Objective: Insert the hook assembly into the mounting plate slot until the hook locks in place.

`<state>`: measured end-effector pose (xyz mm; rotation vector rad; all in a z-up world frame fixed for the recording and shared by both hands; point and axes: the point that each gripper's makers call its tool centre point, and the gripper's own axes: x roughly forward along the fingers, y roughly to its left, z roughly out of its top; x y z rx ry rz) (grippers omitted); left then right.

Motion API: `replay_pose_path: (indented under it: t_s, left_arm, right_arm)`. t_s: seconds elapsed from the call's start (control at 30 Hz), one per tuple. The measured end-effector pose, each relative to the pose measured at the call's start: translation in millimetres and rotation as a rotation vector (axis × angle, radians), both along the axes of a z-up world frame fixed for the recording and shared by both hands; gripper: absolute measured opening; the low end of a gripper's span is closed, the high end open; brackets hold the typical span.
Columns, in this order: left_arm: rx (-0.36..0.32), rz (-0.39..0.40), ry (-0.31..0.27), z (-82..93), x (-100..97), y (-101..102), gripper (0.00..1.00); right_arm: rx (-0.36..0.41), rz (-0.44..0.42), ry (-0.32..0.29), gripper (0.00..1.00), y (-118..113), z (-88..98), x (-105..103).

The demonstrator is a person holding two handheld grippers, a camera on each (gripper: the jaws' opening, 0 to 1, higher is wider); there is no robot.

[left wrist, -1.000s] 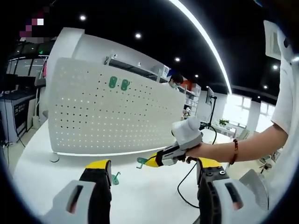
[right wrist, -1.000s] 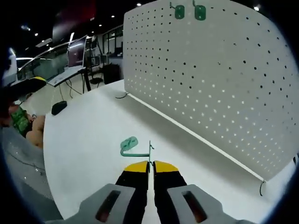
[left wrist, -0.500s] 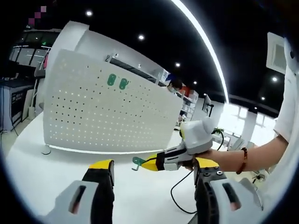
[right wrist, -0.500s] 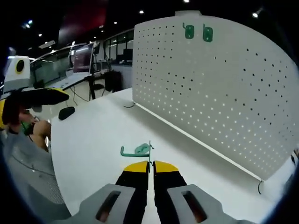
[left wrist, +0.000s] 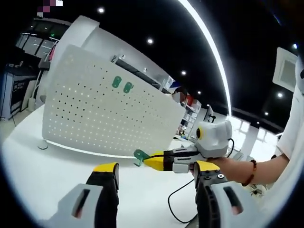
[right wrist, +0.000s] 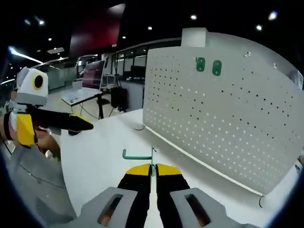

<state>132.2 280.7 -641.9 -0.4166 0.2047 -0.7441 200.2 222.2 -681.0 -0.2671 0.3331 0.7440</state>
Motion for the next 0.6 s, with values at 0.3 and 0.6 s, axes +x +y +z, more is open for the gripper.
replay_pose_path:
  t_s: [0.3, 0.6]
  left_arm:
    - [-0.092, -0.005, 0.019, 8.2, -0.9, 0, 0.63]
    - [-0.159, -0.014, 0.030, 17.1, 0.6, -1, 0.61]
  right_arm:
    - [0.002, 0.042, -0.081, 0.02, 8, 15.3, -8]
    - [0.048, 0.093, -0.134, 0.02, 20, 28.3, -20]
